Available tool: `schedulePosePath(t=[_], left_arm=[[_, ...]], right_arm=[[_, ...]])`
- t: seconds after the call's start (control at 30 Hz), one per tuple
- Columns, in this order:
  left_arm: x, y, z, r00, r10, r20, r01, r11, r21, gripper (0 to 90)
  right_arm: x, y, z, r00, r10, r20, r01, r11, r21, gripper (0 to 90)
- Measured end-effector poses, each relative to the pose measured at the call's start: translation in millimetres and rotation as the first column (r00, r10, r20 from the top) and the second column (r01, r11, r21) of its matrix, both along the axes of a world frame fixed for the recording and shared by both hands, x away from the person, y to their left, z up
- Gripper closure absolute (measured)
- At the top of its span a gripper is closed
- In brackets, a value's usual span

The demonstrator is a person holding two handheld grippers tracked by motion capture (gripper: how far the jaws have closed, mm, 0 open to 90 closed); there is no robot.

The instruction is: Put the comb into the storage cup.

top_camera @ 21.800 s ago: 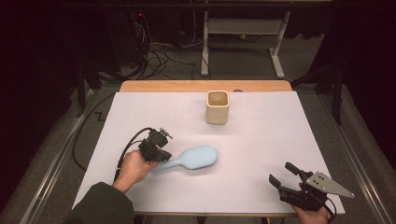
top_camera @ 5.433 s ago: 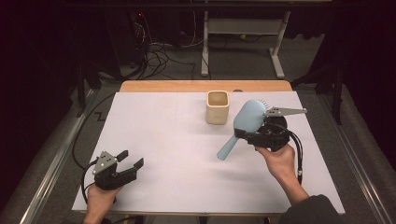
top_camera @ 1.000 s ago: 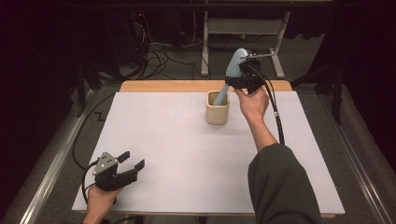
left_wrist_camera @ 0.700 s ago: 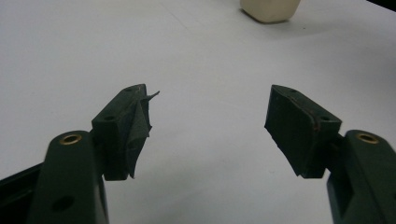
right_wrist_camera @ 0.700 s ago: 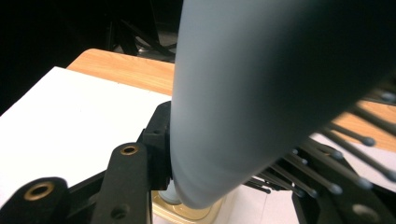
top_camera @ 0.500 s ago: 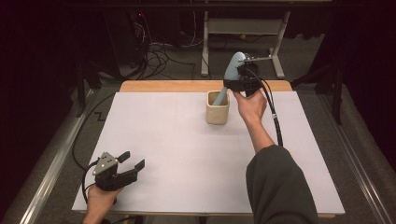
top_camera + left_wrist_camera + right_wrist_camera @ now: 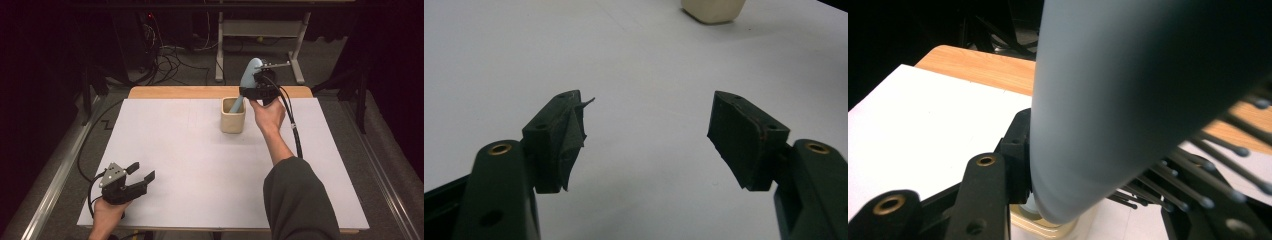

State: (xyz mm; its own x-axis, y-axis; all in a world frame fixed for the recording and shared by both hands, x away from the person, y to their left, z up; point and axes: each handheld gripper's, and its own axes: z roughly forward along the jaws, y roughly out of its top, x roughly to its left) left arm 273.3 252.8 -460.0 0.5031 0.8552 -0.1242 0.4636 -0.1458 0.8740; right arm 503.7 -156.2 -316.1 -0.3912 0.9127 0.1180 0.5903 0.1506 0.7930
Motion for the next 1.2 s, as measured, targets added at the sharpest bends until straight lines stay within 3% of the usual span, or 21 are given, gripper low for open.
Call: schedulePosePath(t=[1.2], left_arm=[[-0.1, 0.1, 0.2, 1.0000, -0.002, -0.002, 0.002, 1.0000, -0.001, 31.5]], right_arm=[[0.7, 2.3, -17.6, 0.9993, 0.018, -0.031, -0.019, 1.000, -0.008, 54.5]])
